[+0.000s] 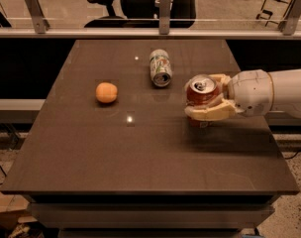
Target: Knock coke can over
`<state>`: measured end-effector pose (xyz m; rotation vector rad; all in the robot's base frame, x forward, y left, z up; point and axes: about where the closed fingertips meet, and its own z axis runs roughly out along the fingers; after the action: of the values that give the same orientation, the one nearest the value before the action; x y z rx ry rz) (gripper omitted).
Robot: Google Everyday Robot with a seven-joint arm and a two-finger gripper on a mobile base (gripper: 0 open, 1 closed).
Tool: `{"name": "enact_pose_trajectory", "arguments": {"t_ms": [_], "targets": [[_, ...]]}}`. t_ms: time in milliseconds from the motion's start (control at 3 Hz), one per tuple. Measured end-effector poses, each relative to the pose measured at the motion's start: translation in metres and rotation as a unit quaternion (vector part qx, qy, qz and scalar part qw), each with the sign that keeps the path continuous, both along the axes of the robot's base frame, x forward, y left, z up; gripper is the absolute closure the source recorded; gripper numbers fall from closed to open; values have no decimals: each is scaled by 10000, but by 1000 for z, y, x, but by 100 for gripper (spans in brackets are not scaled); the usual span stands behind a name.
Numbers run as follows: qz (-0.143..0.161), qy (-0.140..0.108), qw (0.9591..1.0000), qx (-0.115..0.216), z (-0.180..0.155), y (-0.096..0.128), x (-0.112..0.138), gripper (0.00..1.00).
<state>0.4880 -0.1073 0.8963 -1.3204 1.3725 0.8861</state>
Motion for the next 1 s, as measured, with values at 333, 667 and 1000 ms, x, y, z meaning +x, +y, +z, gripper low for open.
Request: {"name": "enact_pose_trajectory", "arguments": {"t_ms": [333,667,1000], "targets": [[-102,-55,9997,-234,6,-7,-2,100],[-168,-100,9984,-531,13,-12,-4,100],[-212,-155,9957,-889,22,-16,-3,100]]}}
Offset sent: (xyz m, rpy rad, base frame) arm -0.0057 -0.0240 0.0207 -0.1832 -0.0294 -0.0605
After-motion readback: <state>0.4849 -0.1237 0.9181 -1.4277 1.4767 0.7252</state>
